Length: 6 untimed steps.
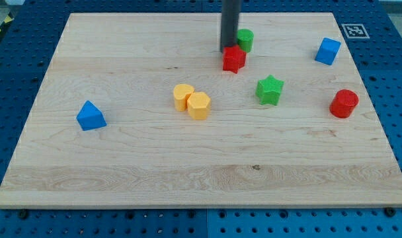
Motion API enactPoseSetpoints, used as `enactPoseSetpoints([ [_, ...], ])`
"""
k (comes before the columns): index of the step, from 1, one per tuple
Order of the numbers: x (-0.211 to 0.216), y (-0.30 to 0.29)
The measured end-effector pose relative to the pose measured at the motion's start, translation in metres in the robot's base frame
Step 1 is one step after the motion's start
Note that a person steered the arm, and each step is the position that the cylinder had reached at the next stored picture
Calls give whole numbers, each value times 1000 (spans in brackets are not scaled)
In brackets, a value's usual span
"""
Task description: Push the red star diagonally top left to the green star
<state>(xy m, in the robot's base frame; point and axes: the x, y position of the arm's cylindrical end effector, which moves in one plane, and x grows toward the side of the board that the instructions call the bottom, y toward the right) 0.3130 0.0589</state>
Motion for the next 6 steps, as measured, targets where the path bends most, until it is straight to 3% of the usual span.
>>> enactPoseSetpoints([
  [1, 1, -1],
  [3, 27, 53],
  [6, 42, -55],
])
